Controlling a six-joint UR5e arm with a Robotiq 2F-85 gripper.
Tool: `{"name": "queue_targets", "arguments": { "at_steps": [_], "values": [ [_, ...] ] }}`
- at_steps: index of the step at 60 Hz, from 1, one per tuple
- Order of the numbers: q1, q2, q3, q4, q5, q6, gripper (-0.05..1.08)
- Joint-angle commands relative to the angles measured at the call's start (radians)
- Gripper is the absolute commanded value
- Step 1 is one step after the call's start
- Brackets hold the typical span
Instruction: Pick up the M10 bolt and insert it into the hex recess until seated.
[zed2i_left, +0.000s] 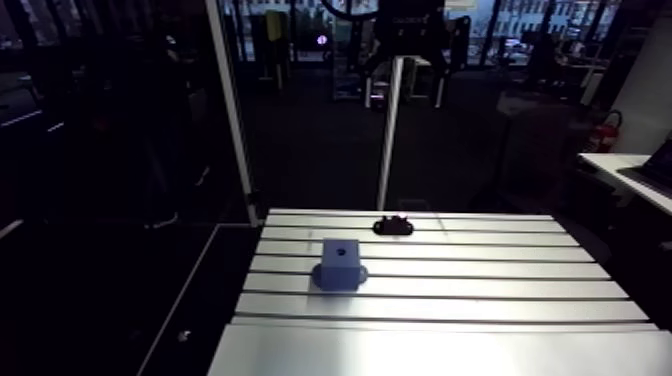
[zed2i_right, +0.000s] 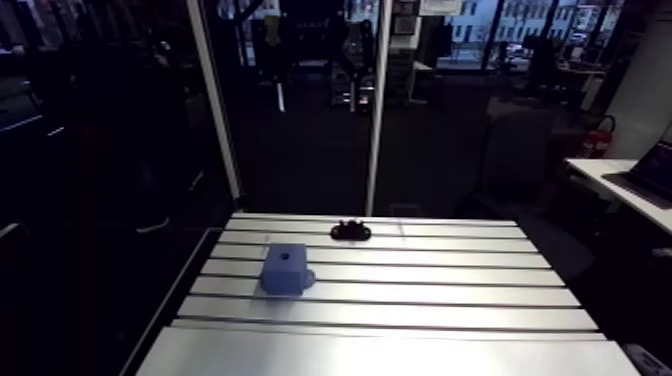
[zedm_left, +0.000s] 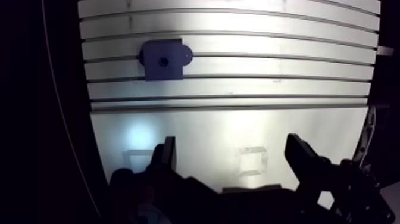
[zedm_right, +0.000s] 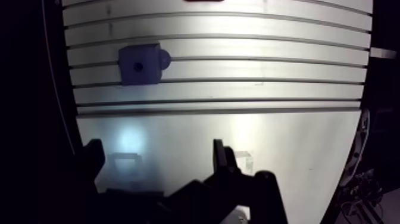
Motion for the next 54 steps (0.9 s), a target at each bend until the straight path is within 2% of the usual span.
{"name": "queue_targets", "arguments": {
  "at_steps": [1,26,43,49,54],
  "values": [
    [0.035,0.049,-0.074,0.003,0.005,-0.017,0.01],
    [0.037,0.049,-0.074,0.001,0.006,-0.017,0.01],
    [0.035,0.062,-0.060,-0.011,-0.003,-0.013,0.01],
    [0.035,0.078,-0.041,-0.049,-0.003,-0.014,0.01],
    [0.035,0.083,-0.013,-0.123,-0.003,-0.017,0.01]
  ]
}}
